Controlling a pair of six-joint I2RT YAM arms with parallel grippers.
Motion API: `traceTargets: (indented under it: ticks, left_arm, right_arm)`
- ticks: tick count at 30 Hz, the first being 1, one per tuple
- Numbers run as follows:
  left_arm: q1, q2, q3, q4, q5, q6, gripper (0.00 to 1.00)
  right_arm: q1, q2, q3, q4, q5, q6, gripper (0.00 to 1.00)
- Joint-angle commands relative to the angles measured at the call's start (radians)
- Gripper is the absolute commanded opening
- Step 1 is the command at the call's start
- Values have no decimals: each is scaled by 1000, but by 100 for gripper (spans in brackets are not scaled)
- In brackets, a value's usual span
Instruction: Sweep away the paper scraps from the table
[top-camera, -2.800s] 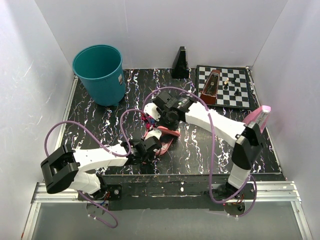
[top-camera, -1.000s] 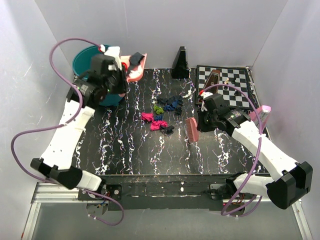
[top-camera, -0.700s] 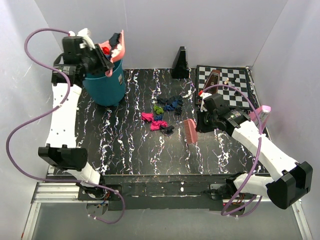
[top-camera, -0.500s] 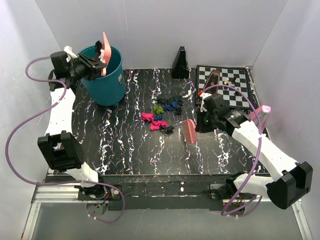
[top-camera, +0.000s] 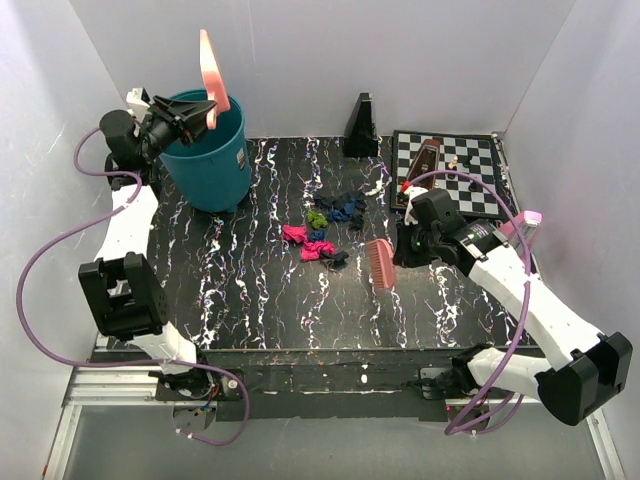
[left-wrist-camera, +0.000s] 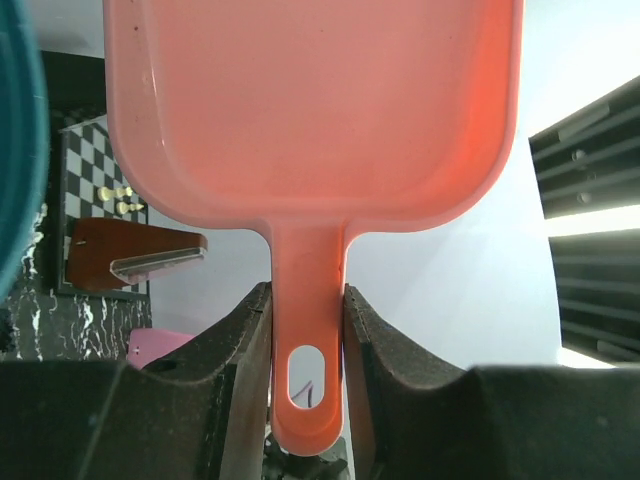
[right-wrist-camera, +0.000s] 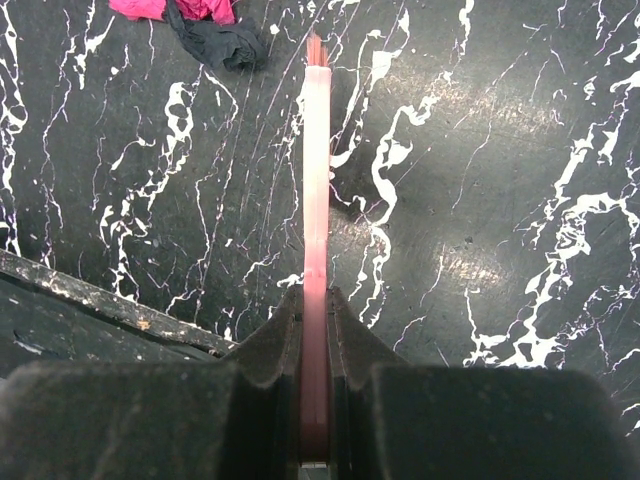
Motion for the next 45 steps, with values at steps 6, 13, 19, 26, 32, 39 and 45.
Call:
traceTargets:
  ticks: [6, 13, 19, 26, 32, 39, 45]
  left_arm:
    - [-67, -210, 229, -543, -52, 490, 0]
    - [-289, -348, 335, -970, -276, 948, 0]
    - [-352, -572, 120, -1088, -561, 1106, 0]
    - [-354, -836, -129, -1141, -762, 1180, 0]
    - [-352, -895, -262, -1174, -719, 1199, 0]
    - [-354, -862, -340, -1171, -687, 1225, 0]
    - [-378, -801, -387, -1157, -701, 1277, 0]
  right_arm:
    - [-1, 28, 116, -31, 6, 81, 1]
    - [46, 212, 312, -55, -225, 135, 1]
    - [157, 448, 539, -23, -275, 167, 1]
    - [165, 723, 742, 162, -359, 353, 1]
    - [157, 977, 1019, -30, -207, 438, 1]
    - [82, 981, 969, -170, -158, 346, 1]
    - [-2, 791, 754, -157, -129, 240, 1]
